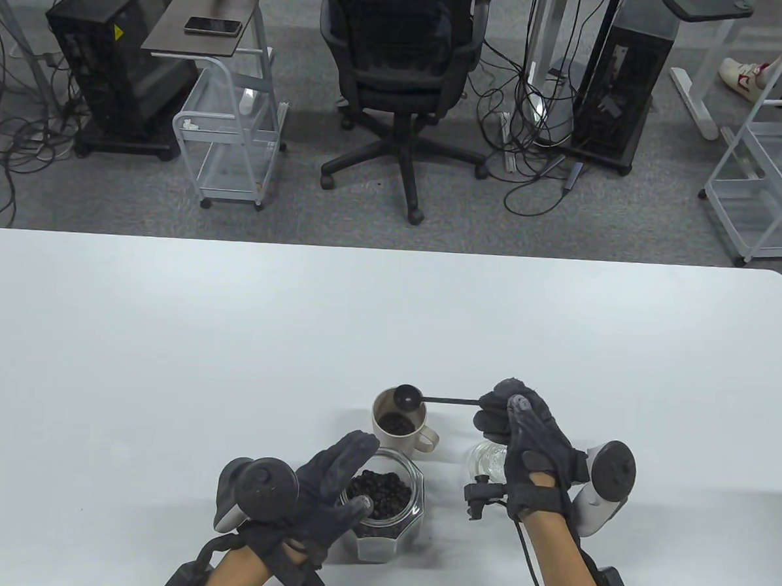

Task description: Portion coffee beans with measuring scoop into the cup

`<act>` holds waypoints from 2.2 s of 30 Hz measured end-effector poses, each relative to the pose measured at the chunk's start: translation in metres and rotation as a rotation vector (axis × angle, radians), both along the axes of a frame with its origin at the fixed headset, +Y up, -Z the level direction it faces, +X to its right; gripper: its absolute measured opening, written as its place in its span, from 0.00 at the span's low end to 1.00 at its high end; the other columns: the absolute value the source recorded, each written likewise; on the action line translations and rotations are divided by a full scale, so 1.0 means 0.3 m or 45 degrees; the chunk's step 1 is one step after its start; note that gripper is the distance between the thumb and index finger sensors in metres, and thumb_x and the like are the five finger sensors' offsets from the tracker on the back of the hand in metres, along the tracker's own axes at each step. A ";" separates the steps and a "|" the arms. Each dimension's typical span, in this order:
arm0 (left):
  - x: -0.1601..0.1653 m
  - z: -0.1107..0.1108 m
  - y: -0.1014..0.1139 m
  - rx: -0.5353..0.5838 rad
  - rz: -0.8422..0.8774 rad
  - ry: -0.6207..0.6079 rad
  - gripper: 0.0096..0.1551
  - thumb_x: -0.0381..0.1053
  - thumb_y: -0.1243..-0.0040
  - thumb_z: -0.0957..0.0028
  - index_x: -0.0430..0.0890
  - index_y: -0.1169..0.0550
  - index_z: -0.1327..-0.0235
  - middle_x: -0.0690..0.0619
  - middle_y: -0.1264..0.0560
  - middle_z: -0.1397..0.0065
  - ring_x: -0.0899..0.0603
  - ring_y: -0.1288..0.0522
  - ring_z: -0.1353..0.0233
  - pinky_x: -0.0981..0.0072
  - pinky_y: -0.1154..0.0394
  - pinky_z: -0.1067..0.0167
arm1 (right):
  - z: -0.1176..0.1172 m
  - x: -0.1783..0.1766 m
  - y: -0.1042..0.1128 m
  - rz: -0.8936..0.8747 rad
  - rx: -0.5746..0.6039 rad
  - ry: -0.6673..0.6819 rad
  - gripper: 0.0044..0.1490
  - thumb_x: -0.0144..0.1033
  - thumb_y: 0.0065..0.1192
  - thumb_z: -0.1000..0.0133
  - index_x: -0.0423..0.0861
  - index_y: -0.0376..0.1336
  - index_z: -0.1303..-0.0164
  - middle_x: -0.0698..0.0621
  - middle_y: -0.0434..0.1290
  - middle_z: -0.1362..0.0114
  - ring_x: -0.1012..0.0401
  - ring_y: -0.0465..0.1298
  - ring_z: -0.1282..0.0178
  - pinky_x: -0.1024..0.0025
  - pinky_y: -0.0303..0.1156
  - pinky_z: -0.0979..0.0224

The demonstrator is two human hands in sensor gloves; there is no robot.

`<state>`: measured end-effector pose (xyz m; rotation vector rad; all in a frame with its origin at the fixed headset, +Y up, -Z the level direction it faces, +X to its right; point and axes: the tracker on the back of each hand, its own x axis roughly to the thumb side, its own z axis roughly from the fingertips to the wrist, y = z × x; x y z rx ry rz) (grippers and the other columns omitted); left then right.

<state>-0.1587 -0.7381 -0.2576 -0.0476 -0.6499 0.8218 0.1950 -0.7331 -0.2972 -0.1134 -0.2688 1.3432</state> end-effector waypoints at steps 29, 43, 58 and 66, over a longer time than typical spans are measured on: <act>0.000 0.000 0.000 0.005 0.002 0.002 0.53 0.78 0.55 0.54 0.52 0.44 0.19 0.41 0.43 0.15 0.25 0.33 0.22 0.28 0.37 0.33 | 0.081 -0.056 0.205 0.249 0.562 0.039 0.24 0.45 0.59 0.43 0.40 0.73 0.50 0.39 0.81 0.57 0.49 0.86 0.71 0.55 0.79 0.61; 0.000 0.000 -0.001 0.010 0.005 0.001 0.53 0.79 0.55 0.54 0.52 0.44 0.19 0.41 0.43 0.15 0.25 0.33 0.22 0.28 0.37 0.33 | 0.198 -0.257 0.300 0.917 1.003 0.173 0.24 0.43 0.61 0.45 0.40 0.74 0.50 0.37 0.81 0.56 0.47 0.85 0.70 0.53 0.78 0.60; 0.001 0.000 -0.001 0.013 0.009 0.003 0.53 0.79 0.55 0.54 0.51 0.44 0.19 0.41 0.42 0.15 0.25 0.33 0.22 0.29 0.37 0.33 | 0.200 -0.339 0.273 1.207 0.981 0.398 0.24 0.41 0.63 0.45 0.40 0.73 0.47 0.35 0.80 0.52 0.43 0.85 0.65 0.48 0.77 0.56; 0.000 0.000 0.000 -0.004 -0.003 0.000 0.53 0.79 0.55 0.54 0.52 0.45 0.19 0.42 0.43 0.15 0.26 0.33 0.22 0.28 0.37 0.33 | 0.167 -0.351 0.239 1.161 0.763 0.527 0.23 0.42 0.67 0.46 0.41 0.75 0.48 0.35 0.81 0.51 0.42 0.84 0.63 0.44 0.75 0.51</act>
